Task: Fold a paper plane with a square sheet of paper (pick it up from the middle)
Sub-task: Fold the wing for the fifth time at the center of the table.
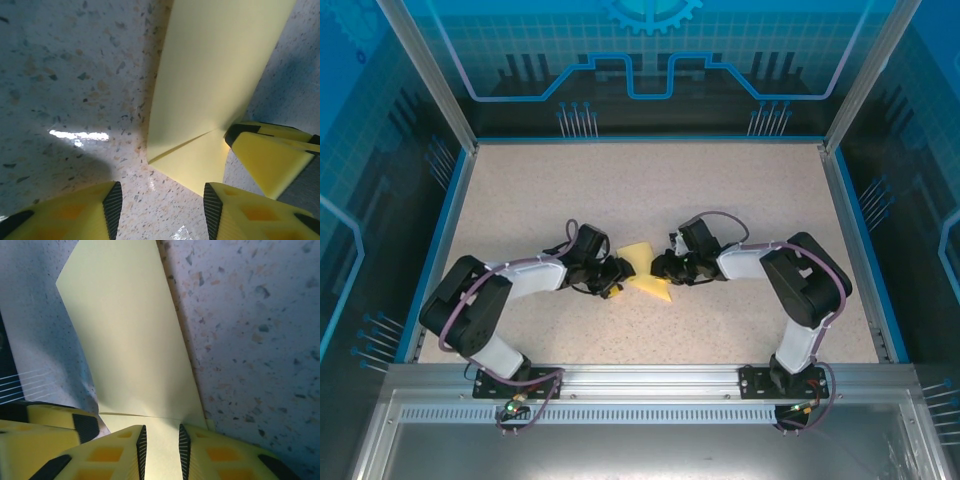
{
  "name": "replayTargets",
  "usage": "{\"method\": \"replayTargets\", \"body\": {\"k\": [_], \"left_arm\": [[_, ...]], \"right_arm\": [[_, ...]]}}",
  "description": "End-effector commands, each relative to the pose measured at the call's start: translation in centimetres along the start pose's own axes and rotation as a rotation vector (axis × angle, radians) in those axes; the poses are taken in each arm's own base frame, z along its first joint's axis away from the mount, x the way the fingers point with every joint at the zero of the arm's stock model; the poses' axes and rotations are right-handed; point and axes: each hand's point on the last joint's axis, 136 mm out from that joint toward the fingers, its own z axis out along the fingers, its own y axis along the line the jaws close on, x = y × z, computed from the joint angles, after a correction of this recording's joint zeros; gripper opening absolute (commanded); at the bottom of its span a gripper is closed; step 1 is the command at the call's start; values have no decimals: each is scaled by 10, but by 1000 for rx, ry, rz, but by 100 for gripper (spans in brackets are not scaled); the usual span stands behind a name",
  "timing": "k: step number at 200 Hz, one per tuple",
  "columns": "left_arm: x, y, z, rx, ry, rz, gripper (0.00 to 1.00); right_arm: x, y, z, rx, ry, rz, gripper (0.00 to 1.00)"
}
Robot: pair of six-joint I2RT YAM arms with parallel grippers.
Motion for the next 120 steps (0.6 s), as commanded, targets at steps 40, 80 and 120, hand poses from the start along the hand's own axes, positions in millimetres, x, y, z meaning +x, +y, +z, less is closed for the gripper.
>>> {"method": "replayTargets", "body": {"k": [40, 80, 120], "left_arm": [[0, -23, 10, 68, 37, 13, 40], [-2, -36, 13, 115, 46, 31, 31], [-5, -43, 14, 139, 44, 49, 24]], "right_arm": [[9, -29, 0, -6, 53, 121, 27], [7, -28, -2, -29, 58, 126, 28], [4, -24, -7, -48, 53, 111, 29]]}}
